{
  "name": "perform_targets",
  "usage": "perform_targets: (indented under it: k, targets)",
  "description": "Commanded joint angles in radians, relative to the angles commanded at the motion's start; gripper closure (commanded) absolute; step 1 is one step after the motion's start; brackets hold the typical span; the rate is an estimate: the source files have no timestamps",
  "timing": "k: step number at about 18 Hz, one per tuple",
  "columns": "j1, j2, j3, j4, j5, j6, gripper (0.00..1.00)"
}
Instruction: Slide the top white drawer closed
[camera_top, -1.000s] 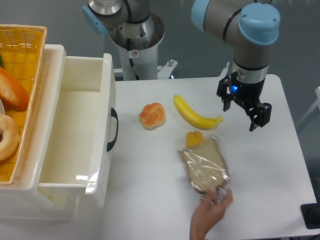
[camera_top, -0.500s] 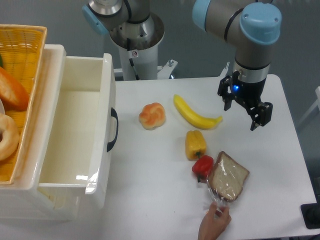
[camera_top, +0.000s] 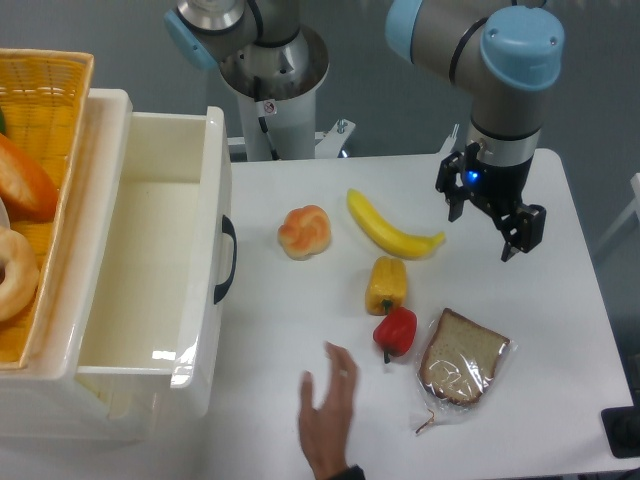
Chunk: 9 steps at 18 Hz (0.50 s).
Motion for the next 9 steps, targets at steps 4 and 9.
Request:
perform_targets:
  k: [4,9]
  targets:
    - [0.0,-0.002,0.0,0.0,0.0,0.0,0.0]
    - [-0.005,0.002,-0.015,0.0,-0.002,-0.012,0.0]
